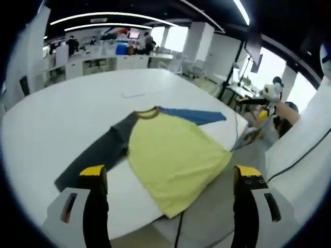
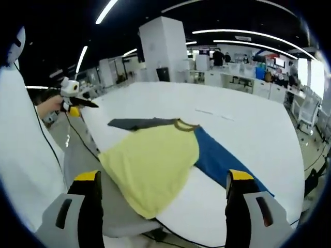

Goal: Fold the garment on the visible template until the final outline fits inside the template.

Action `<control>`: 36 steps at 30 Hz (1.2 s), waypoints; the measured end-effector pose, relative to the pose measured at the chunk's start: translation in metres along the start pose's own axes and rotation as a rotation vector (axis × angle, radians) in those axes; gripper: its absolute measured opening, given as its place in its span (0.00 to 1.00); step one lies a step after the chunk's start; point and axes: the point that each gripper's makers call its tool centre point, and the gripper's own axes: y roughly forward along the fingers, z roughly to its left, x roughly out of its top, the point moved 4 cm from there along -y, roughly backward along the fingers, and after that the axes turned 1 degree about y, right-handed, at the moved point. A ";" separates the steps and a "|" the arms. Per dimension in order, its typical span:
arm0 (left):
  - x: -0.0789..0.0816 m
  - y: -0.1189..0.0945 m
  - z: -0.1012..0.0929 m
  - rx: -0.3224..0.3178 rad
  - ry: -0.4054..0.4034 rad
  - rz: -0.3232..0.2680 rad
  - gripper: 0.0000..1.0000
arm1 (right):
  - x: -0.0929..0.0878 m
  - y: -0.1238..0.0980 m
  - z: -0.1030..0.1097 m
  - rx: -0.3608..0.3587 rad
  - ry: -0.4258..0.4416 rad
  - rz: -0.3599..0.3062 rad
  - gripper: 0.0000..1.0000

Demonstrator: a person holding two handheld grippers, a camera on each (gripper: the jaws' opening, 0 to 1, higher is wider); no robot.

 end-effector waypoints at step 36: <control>0.007 0.023 -0.012 -0.016 0.007 0.014 0.99 | -0.027 0.003 -0.031 -0.048 0.066 0.049 0.94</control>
